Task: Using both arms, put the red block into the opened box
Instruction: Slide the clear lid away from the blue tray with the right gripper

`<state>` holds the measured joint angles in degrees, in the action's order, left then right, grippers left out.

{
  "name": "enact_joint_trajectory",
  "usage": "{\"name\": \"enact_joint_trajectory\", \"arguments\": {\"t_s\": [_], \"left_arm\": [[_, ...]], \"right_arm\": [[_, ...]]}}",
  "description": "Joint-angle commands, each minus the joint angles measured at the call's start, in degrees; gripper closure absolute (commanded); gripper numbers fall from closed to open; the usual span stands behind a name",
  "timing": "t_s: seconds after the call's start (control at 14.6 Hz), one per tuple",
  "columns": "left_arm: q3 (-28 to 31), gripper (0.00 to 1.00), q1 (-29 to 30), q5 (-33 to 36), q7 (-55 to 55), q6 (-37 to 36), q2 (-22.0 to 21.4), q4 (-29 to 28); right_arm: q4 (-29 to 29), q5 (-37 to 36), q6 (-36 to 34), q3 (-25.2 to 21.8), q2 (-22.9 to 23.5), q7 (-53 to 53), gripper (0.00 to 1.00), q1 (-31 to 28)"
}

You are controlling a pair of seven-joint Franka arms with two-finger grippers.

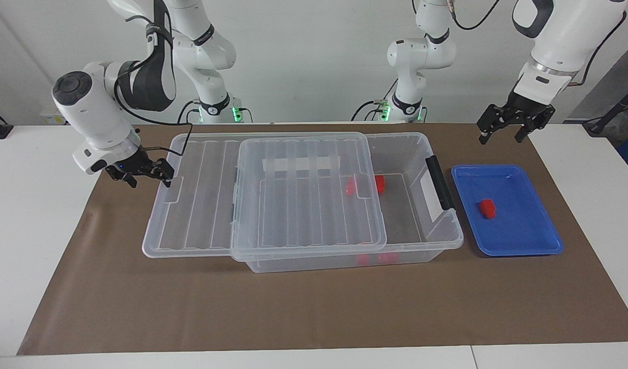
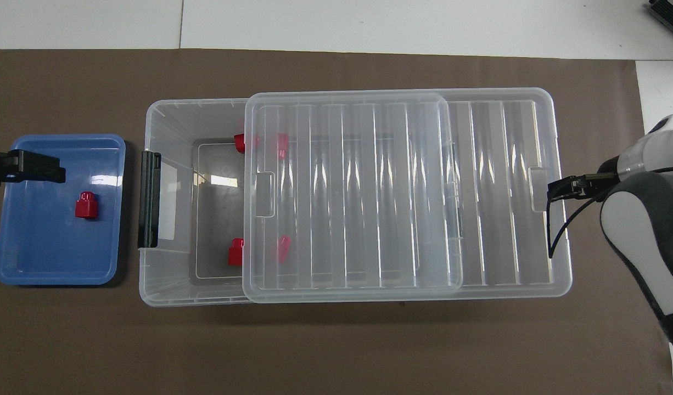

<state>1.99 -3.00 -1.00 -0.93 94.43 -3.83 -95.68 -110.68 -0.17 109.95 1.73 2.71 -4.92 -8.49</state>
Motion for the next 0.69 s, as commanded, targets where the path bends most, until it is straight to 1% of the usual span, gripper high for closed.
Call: {"name": "enact_joint_trajectory", "arguments": {"t_s": [0.0, 0.21, 0.34, 0.48, 0.62], "left_arm": [[0.2, 0.00, 1.3, 1.0, 0.1, -2.3, -1.5, -1.3], [0.2, 0.00, 1.3, 1.0, 0.0, -2.5, -2.1, -2.6], [0.2, 0.00, 1.3, 1.0, 0.3, -0.8, -4.8, -8.2], [0.3, 0.00, 1.3, 1.2, 0.8, 5.6, -6.1, -12.0], [0.3, 0.00, 2.2, 1.2, 3.6, 8.7, -6.4, -13.6]], "right_arm": [[-1.6, 0.2, -0.3, 0.6, -1.5, -3.8, 0.01, -2.6], [-1.5, 0.2, -0.3, 0.4, -1.5, -3.9, 0.01, -3.2], [-1.4, 0.2, -0.2, 0.4, -1.5, -3.9, 0.01, -3.6], [-1.2, 0.2, -0.2, 0.2, -1.4, -3.9, 0.01, -3.6], [-1.1, 0.2, -0.2, 0.1, -1.4, -3.9, 0.00, -3.6]]}}
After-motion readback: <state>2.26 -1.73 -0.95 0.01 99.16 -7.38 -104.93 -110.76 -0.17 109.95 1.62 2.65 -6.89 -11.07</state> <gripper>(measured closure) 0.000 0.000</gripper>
